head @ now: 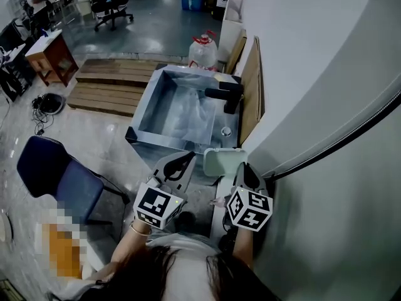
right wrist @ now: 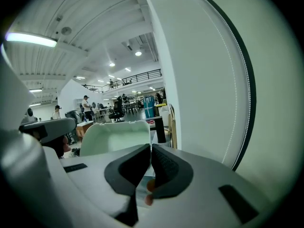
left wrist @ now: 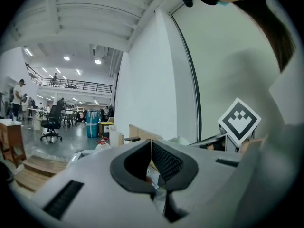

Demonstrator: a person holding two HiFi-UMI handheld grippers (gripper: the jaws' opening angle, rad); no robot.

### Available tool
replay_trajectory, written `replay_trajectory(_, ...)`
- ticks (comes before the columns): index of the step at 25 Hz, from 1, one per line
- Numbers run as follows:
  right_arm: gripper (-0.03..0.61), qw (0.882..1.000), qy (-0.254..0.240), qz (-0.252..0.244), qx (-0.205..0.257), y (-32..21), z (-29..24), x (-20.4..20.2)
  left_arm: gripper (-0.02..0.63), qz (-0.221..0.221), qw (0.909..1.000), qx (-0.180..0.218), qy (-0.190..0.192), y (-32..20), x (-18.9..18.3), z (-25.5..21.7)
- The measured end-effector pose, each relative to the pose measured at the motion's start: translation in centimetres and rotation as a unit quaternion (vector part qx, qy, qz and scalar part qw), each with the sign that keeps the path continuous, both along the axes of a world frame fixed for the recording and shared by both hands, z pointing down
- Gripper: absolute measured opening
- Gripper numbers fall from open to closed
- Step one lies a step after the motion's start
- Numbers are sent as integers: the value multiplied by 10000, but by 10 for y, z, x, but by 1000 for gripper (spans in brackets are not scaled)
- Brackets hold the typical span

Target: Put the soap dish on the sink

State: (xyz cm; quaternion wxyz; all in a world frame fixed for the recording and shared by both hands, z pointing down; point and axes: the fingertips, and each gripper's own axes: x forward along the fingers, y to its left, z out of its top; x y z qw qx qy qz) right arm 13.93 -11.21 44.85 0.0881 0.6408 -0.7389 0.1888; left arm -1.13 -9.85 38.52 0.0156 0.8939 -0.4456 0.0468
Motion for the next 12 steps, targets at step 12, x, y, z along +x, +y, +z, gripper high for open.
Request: replay_trajectory(12,32,9999,-57,70,-81,-16,9,5,9,102,9999,42,-132,-15,7,0)
